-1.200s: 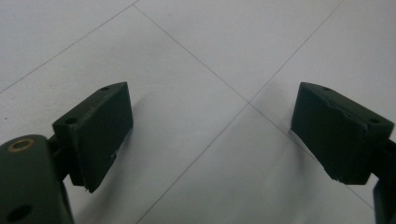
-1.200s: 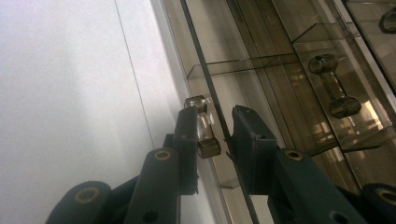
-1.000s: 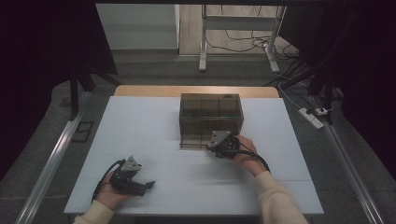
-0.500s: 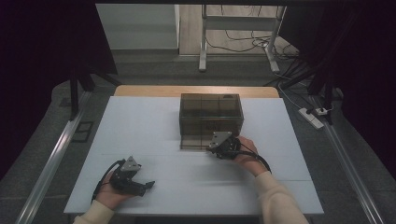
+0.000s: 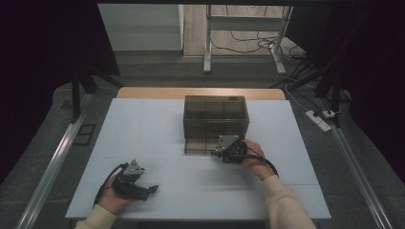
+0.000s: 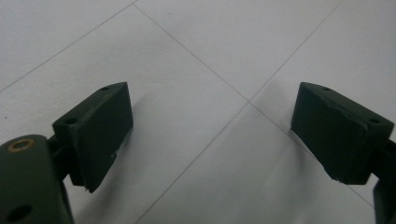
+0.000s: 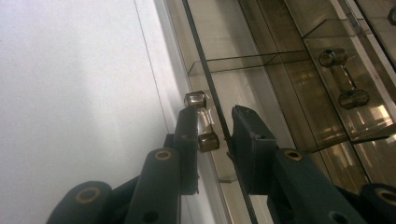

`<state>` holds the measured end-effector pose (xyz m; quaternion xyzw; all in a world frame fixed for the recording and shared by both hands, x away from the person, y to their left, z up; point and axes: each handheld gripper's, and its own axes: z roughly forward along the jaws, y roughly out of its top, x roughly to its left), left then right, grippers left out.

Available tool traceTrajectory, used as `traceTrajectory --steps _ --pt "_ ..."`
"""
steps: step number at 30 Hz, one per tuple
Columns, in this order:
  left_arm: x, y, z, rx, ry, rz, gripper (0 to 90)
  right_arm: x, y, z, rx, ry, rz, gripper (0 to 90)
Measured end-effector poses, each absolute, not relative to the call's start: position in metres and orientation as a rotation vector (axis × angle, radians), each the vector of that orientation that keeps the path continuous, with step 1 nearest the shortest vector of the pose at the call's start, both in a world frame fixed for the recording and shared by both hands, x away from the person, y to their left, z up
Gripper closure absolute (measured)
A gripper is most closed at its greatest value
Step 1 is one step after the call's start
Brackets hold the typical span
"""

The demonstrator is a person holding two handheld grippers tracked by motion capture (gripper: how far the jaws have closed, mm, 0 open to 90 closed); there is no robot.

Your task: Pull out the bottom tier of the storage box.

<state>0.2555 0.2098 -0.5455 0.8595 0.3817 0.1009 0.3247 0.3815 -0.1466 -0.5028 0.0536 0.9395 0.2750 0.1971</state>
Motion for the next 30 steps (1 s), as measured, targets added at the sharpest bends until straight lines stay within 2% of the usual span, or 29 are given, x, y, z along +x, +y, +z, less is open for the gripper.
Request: traceTrajectory --steps 16,18,30 --pt "0.256 0.21 -0.545 2.254 1.001 0.263 12.5 0.378 -0.148 -0.502 0.131 2.646 0.772 71.2" --pt "0.256 0.21 -0.546 2.255 1.0 0.264 12.5 0.378 -0.146 -0.502 0.141 2.651 0.773 68.5" --pt "0.256 0.209 -0.546 2.258 0.999 0.266 12.4 0.376 -0.127 -0.504 0.122 2.64 0.769 68.6"
